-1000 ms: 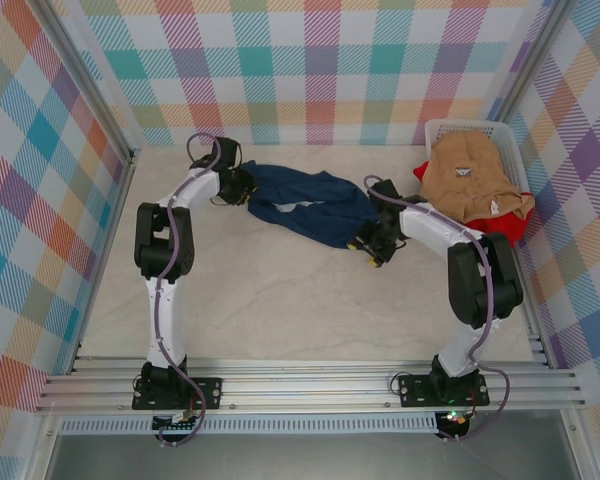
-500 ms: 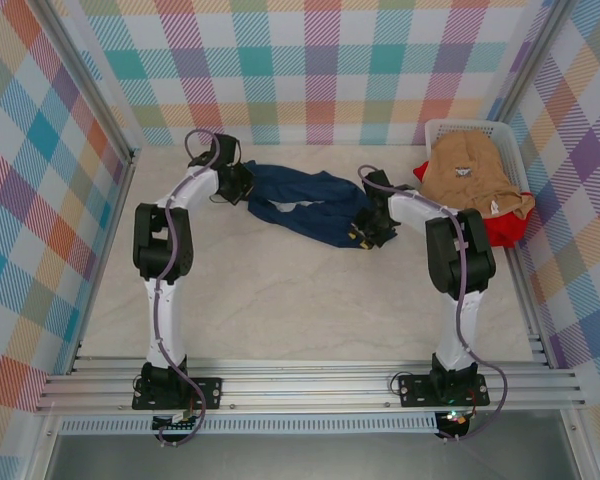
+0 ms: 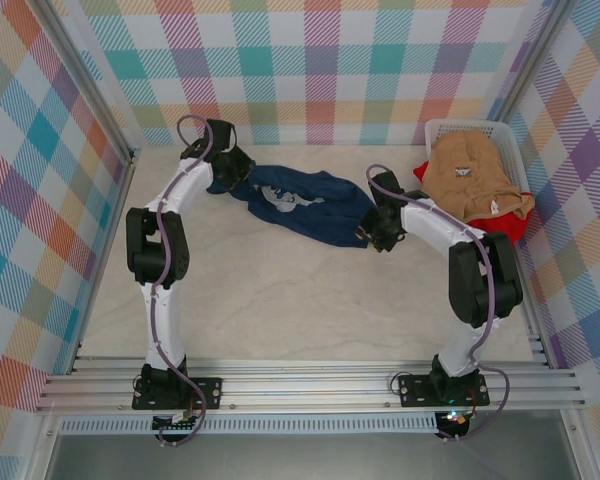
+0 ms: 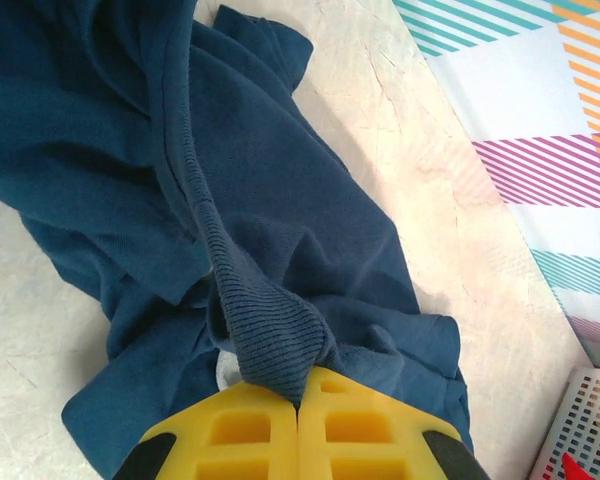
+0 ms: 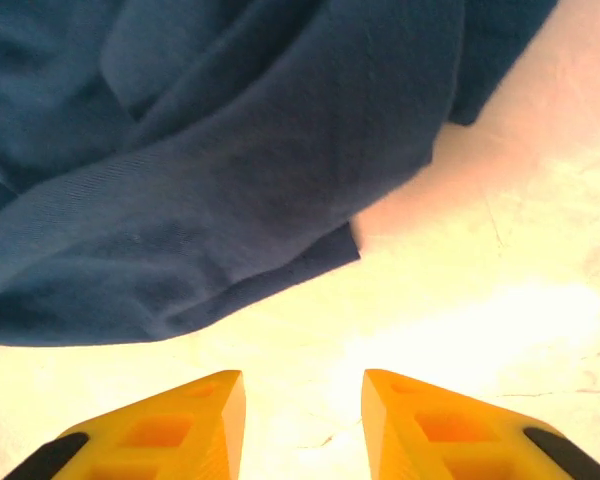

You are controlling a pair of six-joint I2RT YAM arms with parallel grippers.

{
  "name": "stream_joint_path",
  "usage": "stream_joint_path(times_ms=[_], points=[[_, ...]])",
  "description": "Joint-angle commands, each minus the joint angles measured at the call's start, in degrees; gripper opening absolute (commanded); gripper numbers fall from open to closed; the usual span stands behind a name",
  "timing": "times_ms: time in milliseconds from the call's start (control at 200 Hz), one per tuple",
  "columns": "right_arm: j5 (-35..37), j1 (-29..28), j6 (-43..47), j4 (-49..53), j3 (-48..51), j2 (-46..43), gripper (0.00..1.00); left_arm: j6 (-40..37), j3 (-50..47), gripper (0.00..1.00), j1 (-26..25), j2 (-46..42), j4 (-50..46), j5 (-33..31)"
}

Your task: Fold and stack the t-shirts

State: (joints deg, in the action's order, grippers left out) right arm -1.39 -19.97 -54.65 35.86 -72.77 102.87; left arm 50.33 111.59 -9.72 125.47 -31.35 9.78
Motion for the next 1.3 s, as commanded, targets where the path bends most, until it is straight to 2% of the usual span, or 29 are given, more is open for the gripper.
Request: stream_joint_path(times_ms=[0,260,355,670,790,880,985,1175,1295], points=[[-0.63,-0.34,-1.49,-0.56,-0.49,3.96,0.35,0.11,1.29,0.00,0.31,-3.06,-0.73,-0.46],[-0.85,0.38,-2.45,0.56,-9.47,13.05,0.41,2.17,4.11,0.00,0.25,-4.05,-0.38,0.85],[-1.11,0.63,-3.13,1.69,-11.86,14.43,0.29,3.64,6.34,0.00,0.38,-4.44,-0.06,1.18],[0.33,0.94,-1.28,5.00,-11.43,5.66,0.31,5.92,17.95,0.00,0.92,-5.68,2.69,3.29],[0.67,2.05,-0.53,6.09,-12.41,2.86,0.32,5.60,18.17,0.00,0.86,-7.60,4.07,7.48],[0.94,3.53,0.13,6.56,-14.85,2.62,0.33,1.59,17.21,0.00,0.75,-10.36,2.43,13.02],[0.61,5.56,0.51,7.99,-19.92,5.37,0.37,-4.67,8.71,0.00,-0.08,-18.67,-0.82,15.67],[1.44,6.52,0.17,10.21,-30.43,13.73,0.41,-13.66,-19.93,0.00,0.52,-43.00,-4.14,8.90],[1.16,6.52,-4.31,13.21,-37.09,20.69,0.42,-14.53,-33.31,0.00,1.73,-52.83,-3.11,7.56]])
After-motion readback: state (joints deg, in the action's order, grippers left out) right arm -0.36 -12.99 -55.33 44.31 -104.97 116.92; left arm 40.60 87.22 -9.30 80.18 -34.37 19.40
